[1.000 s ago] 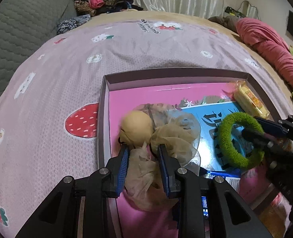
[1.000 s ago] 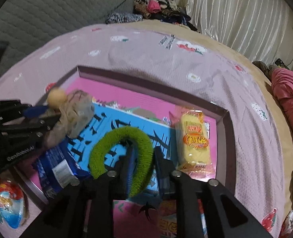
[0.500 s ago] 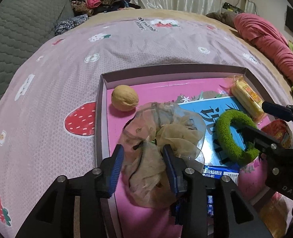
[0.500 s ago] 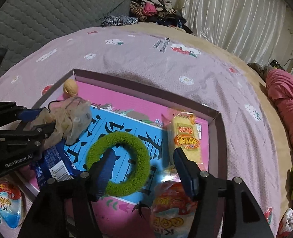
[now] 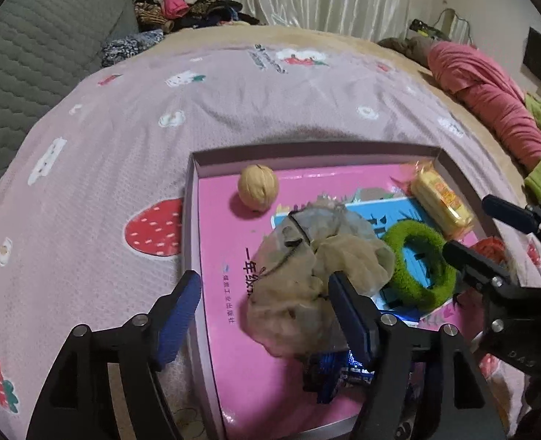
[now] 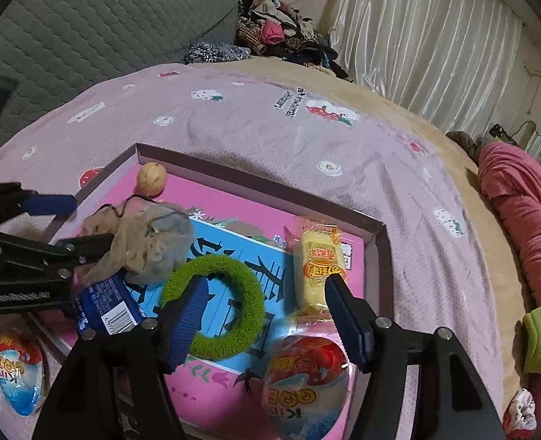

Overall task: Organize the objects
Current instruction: 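Withdraw both open tools from the tray and back away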

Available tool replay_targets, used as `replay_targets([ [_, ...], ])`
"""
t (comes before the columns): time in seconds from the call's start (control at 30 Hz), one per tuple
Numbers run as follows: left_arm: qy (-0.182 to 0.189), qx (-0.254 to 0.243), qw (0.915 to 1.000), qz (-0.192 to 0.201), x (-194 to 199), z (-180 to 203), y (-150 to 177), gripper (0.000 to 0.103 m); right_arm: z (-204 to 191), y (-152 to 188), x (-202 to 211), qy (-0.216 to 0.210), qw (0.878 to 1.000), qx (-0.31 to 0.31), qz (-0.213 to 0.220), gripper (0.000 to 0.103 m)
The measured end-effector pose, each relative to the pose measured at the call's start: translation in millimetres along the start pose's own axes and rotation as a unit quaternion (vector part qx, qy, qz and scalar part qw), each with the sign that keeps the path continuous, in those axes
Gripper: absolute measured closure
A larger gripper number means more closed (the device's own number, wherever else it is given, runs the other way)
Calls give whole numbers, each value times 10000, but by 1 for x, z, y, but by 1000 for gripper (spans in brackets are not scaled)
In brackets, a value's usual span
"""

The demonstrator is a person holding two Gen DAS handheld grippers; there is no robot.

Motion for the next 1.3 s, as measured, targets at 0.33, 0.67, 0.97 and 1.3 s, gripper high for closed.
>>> replay_targets([
  [0.33, -199, 63, 9991, 356, 31, -6, -14, 24, 10, -11, 20, 245, 9991, -49, 351, 29],
  [0.67, -762, 98, 9917, 1035, 82, -11, -29, 23, 24, -27, 66, 422, 9933, -323, 1023, 12],
  [0.97, -967, 62, 9852, 1414, 119, -4, -28, 20, 25, -24, 99, 78, 9900, -764, 1183, 4],
  [1.3, -759, 373, 9856, 1462, 165, -1, -5, 15, 20, -15, 157, -37, 9825, -1078, 1518, 1],
])
Point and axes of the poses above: each gripper's, at about its wrist camera, not at the fingertips, and x roughly against the way its jaws point, z to its right, y to its underside, the point moved 10 cm from there along -x, roughly the way its jaws point
